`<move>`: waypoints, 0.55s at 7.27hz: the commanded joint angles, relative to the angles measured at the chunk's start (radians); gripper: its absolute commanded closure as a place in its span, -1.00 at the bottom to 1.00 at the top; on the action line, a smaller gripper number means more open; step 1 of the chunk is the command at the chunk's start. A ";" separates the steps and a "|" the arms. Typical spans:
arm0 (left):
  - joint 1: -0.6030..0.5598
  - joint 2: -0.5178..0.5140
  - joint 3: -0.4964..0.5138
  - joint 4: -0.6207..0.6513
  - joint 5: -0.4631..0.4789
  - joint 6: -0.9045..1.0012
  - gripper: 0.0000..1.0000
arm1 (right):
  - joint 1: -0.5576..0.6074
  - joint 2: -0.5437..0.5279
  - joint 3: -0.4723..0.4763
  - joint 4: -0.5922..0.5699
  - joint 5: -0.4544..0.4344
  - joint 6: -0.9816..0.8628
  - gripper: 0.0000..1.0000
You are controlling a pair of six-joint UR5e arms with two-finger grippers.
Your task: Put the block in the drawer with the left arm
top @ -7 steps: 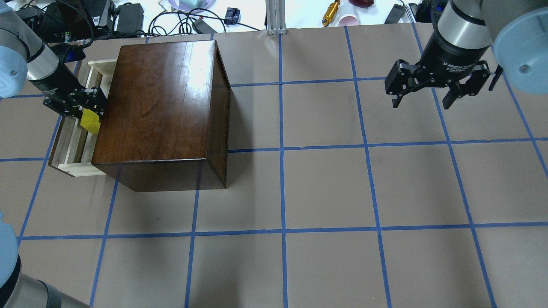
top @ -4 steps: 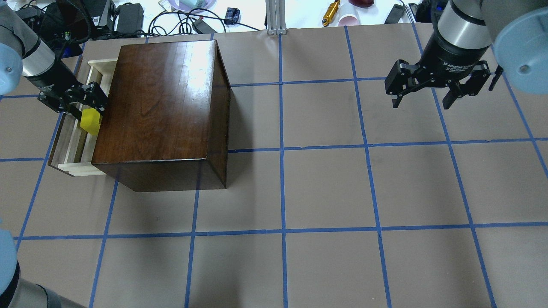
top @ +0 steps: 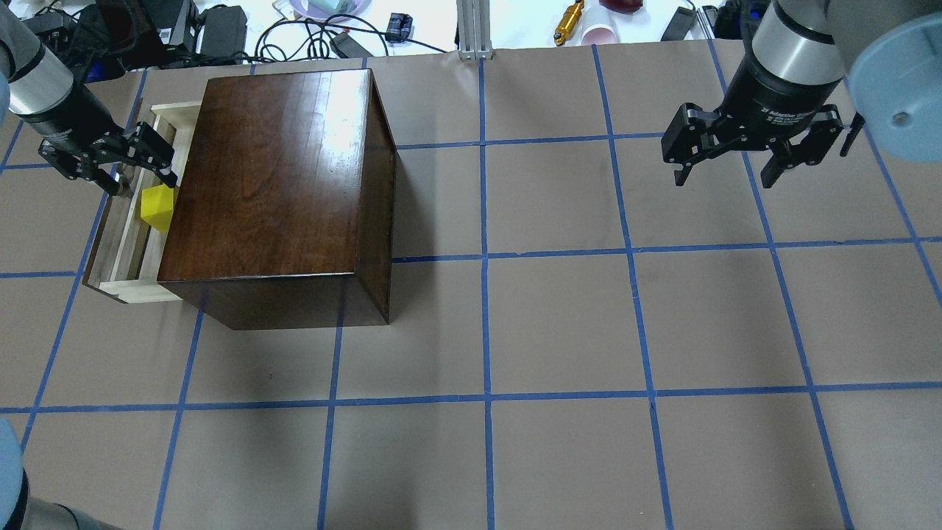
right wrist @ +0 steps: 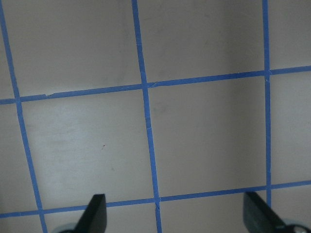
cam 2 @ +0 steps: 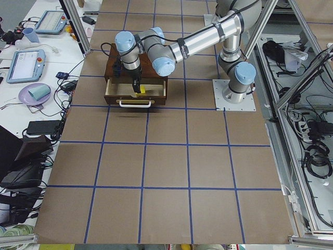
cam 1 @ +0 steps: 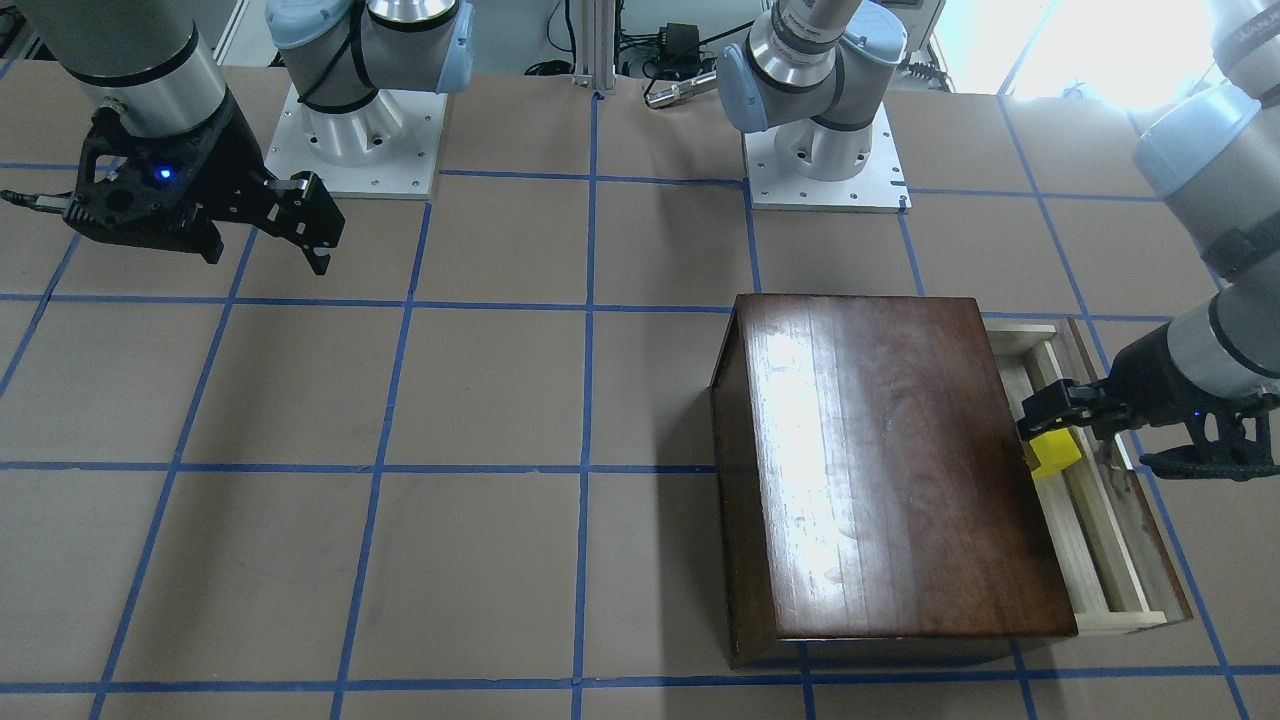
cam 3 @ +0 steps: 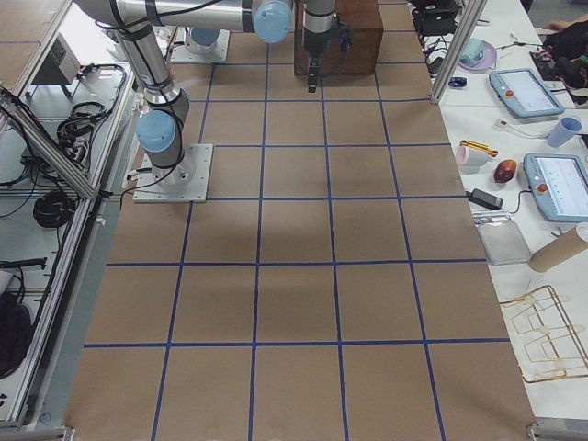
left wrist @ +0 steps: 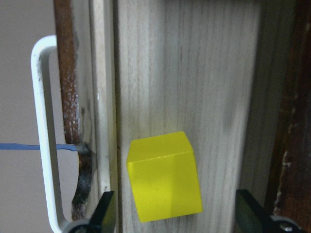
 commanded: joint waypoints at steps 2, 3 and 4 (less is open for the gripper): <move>-0.004 0.095 0.117 -0.203 0.000 -0.006 -1.00 | 0.000 0.000 0.000 0.000 -0.001 0.000 -1.00; -0.020 0.124 0.122 -0.209 0.000 -0.012 -1.00 | 0.000 0.000 0.000 0.000 0.001 0.000 -1.00; -0.087 0.156 0.123 -0.207 0.012 -0.036 -1.00 | 0.000 0.000 0.000 0.000 0.001 0.000 -1.00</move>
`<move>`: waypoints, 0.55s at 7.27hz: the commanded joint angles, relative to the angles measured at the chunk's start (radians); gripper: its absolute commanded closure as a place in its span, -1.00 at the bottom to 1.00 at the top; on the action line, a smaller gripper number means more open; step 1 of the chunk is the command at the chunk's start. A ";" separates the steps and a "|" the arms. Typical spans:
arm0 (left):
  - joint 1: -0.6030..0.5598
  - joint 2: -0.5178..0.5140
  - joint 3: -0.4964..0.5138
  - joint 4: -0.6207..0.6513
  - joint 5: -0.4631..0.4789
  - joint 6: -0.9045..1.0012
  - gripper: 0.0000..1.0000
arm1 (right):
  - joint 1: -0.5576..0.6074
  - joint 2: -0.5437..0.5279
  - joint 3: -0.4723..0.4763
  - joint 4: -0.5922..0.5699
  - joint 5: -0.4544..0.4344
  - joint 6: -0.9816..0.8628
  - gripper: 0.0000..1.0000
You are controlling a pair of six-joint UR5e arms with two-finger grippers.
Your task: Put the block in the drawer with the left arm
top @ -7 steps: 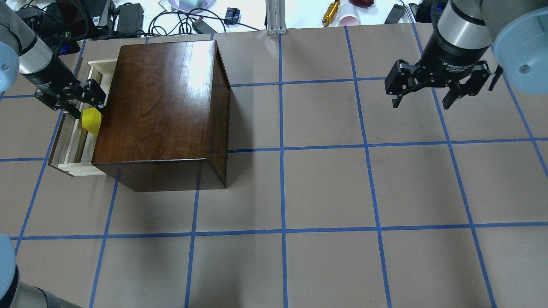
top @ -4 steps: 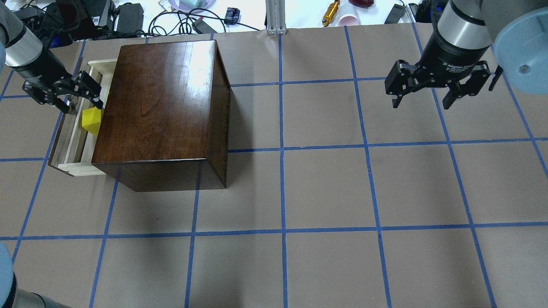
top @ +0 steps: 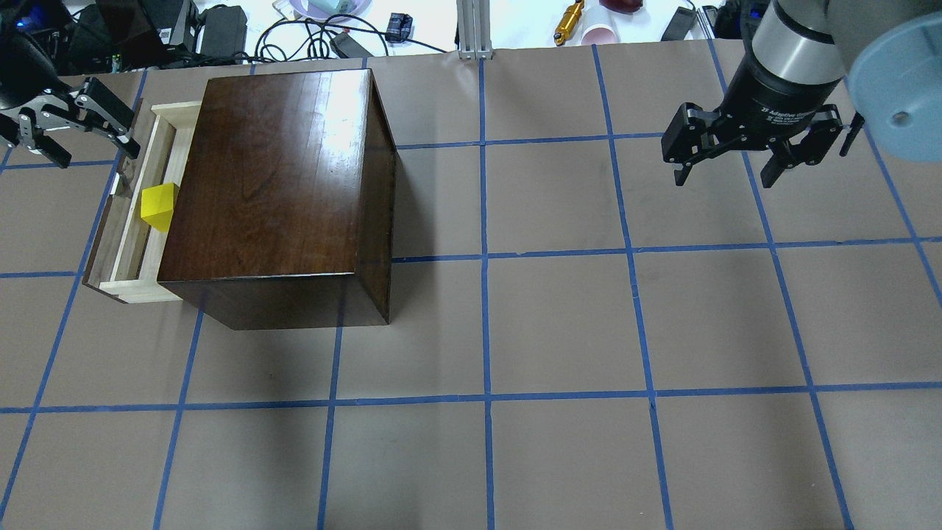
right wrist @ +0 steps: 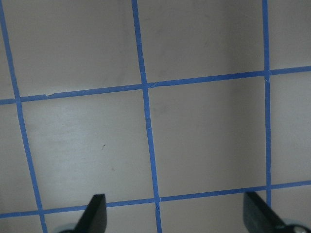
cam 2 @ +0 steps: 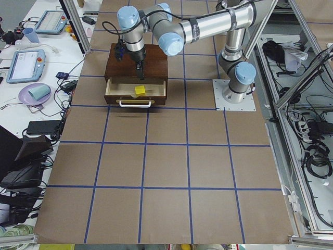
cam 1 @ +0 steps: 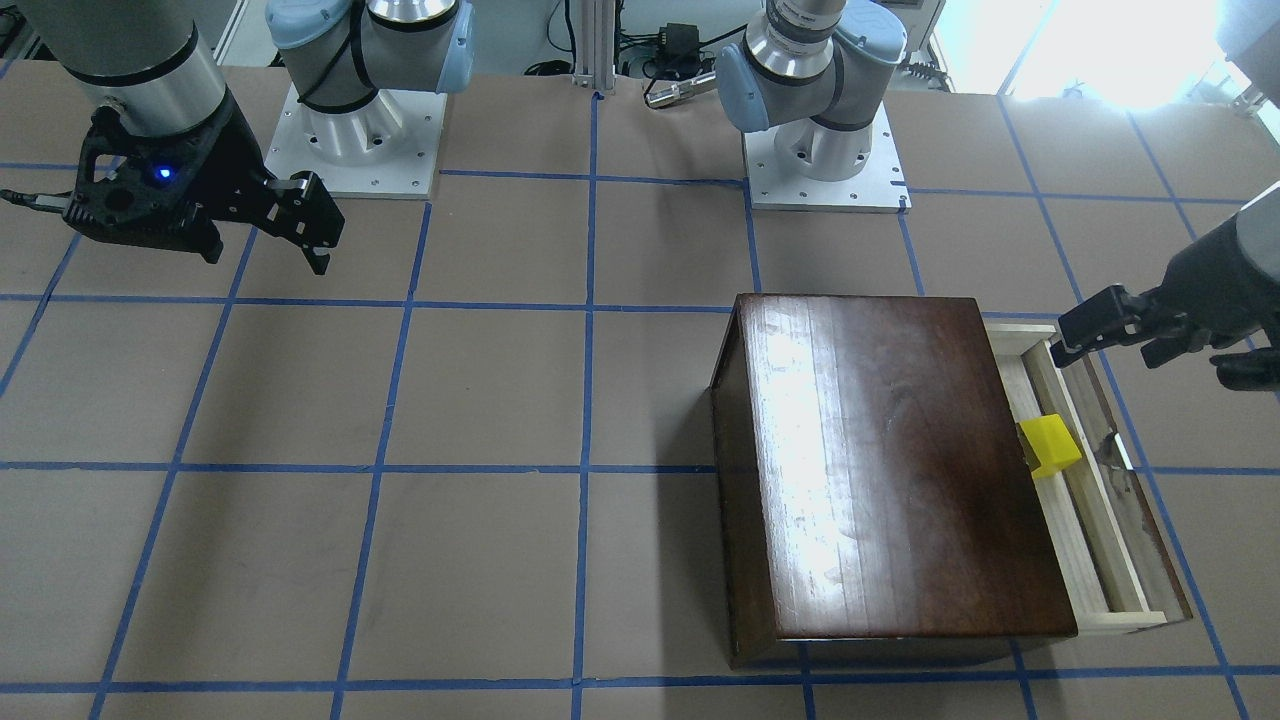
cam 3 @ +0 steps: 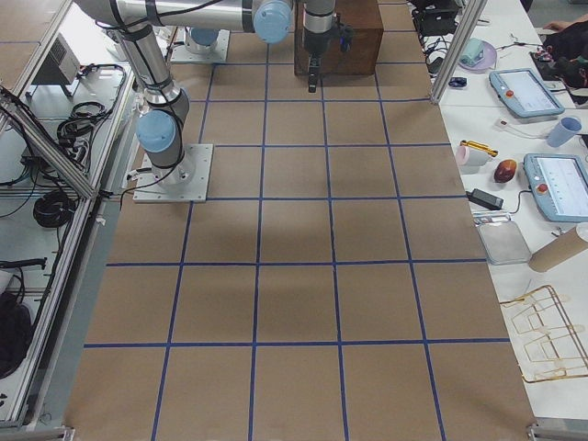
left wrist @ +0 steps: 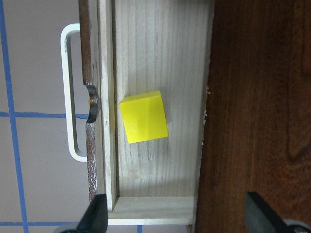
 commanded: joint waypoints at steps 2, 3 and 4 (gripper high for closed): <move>-0.192 0.081 -0.007 -0.005 0.013 -0.183 -1.00 | 0.000 0.000 0.000 0.000 0.000 0.000 -1.00; -0.237 0.094 -0.018 -0.003 0.016 -0.252 -1.00 | 0.000 0.000 0.000 0.000 0.000 0.000 -1.00; -0.277 0.104 -0.035 -0.002 0.041 -0.298 -1.00 | 0.000 0.002 0.000 0.000 0.000 0.000 -1.00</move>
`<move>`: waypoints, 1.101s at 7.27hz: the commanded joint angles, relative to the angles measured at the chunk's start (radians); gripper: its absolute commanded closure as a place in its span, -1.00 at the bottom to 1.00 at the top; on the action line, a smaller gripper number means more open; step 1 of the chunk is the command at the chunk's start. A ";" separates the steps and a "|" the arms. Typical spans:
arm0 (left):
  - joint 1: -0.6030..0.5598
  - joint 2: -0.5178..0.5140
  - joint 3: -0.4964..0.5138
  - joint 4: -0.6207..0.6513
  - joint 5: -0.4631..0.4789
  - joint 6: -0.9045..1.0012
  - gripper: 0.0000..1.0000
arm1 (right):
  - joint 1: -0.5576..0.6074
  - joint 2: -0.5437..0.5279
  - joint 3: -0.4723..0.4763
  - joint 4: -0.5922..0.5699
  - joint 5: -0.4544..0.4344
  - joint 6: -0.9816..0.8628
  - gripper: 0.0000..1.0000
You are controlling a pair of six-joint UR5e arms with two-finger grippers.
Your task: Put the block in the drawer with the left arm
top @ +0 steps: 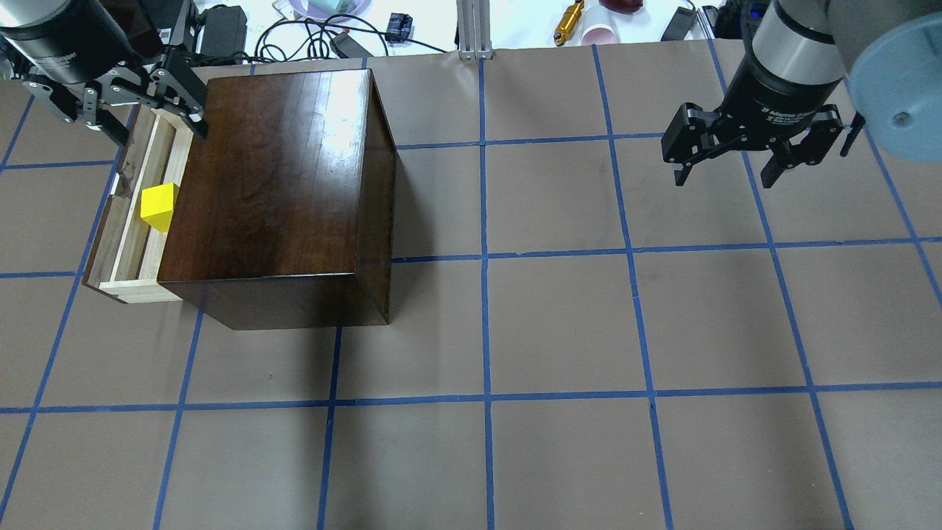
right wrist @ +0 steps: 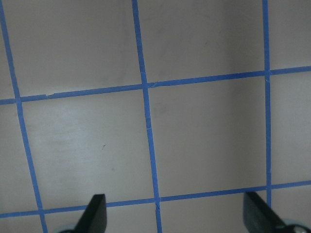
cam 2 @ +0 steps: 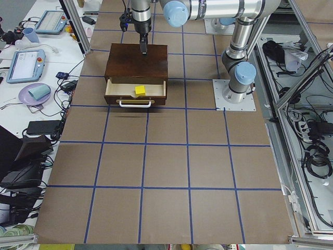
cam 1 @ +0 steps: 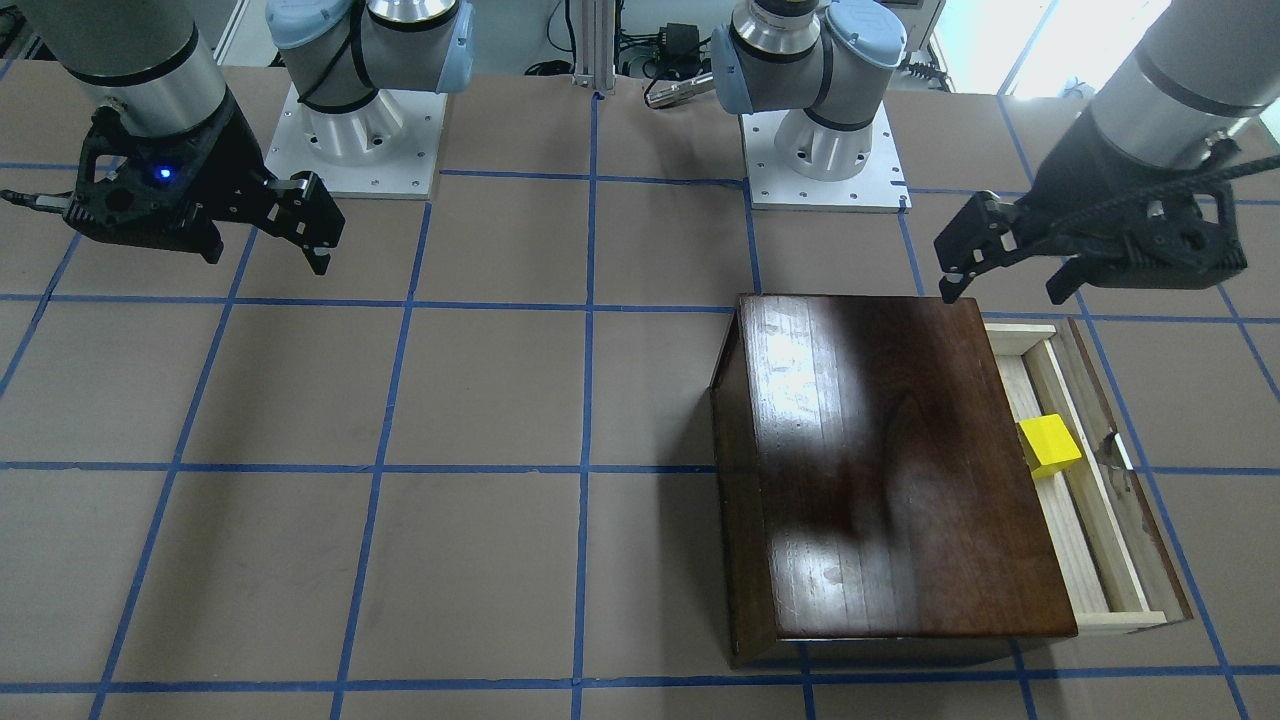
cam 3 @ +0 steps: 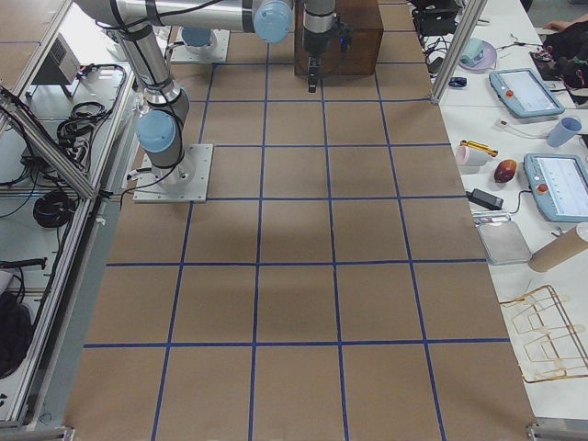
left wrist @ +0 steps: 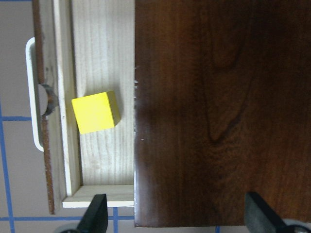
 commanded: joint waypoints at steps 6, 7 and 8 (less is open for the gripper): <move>-0.145 0.011 -0.041 0.119 0.023 -0.096 -1.00 | 0.000 0.000 0.000 0.000 0.000 0.000 -1.00; -0.138 0.014 -0.040 0.119 0.022 -0.090 -1.00 | 0.000 0.000 0.000 0.000 0.000 0.000 -1.00; -0.138 0.014 -0.040 0.119 0.022 -0.090 -1.00 | 0.000 0.000 0.000 0.000 -0.002 0.000 -1.00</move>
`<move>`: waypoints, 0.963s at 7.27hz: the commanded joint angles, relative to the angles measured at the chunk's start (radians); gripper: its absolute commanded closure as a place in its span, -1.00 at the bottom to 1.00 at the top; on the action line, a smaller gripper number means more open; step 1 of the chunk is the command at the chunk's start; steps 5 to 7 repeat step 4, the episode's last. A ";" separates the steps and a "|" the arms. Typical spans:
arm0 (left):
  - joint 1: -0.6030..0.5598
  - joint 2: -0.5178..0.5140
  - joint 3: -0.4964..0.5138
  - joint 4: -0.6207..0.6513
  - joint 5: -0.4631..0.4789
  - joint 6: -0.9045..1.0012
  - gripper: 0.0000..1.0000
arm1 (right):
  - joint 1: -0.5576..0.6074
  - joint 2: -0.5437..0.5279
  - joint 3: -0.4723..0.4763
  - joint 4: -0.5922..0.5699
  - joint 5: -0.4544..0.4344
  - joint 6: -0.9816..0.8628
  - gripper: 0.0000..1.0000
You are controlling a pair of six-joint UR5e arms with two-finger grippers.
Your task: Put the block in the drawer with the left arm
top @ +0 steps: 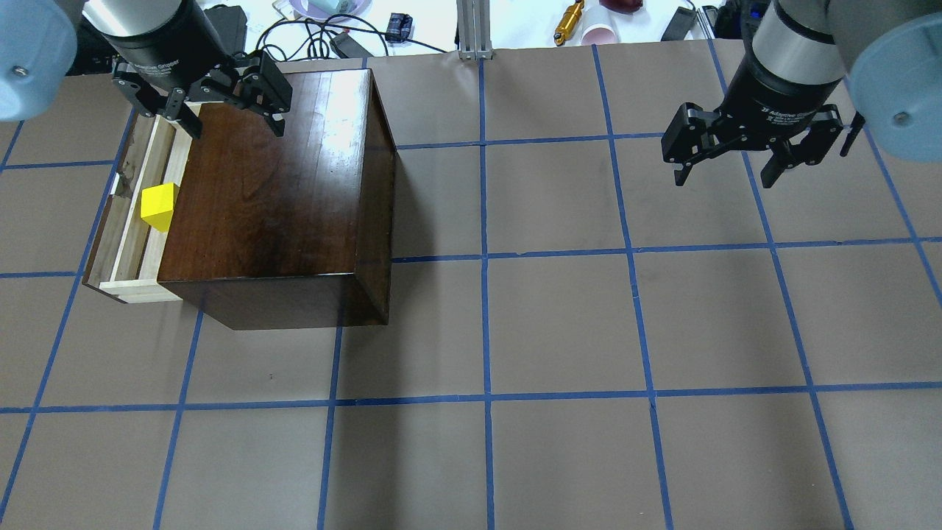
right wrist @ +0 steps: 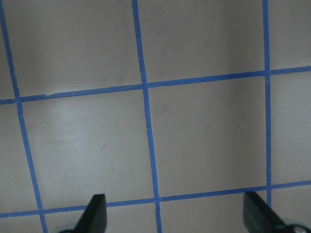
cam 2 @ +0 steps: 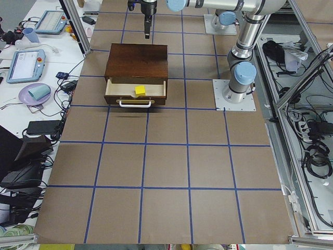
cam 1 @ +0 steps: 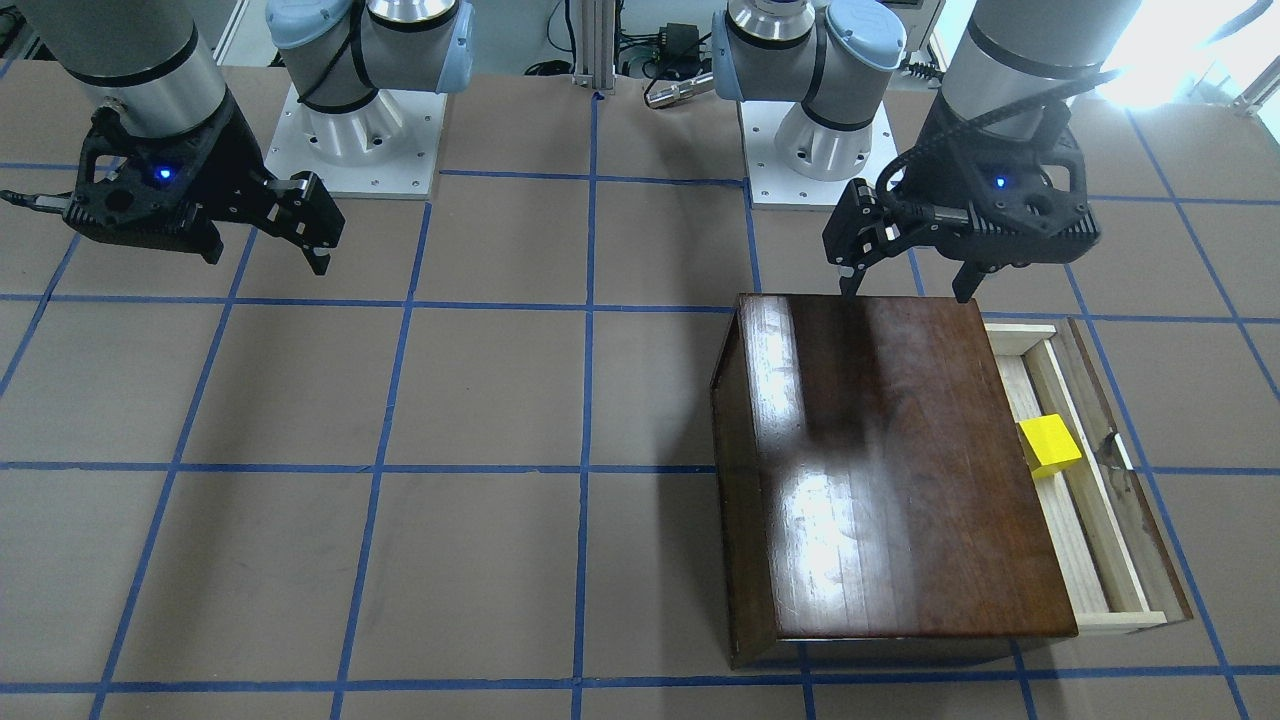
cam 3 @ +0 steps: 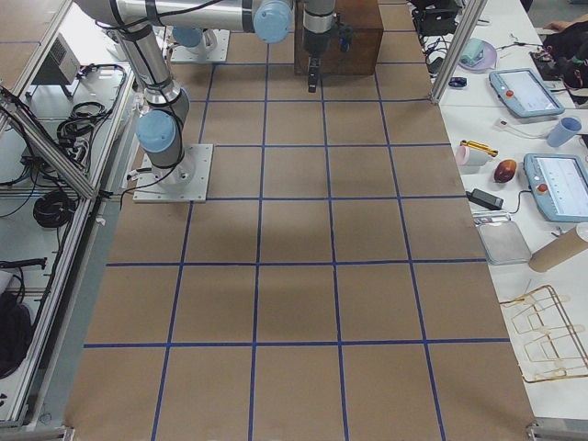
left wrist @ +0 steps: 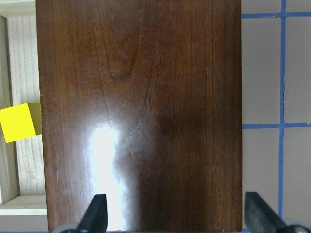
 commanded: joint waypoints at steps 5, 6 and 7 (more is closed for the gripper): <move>0.001 0.004 -0.001 0.000 0.001 0.002 -1.00 | 0.000 0.000 0.002 0.000 0.000 0.000 -1.00; 0.001 0.004 -0.001 0.000 0.001 0.002 -1.00 | 0.000 0.000 0.002 0.000 0.000 0.000 -1.00; 0.001 0.004 -0.001 0.000 0.001 0.002 -1.00 | 0.000 0.000 0.002 0.000 0.000 0.000 -1.00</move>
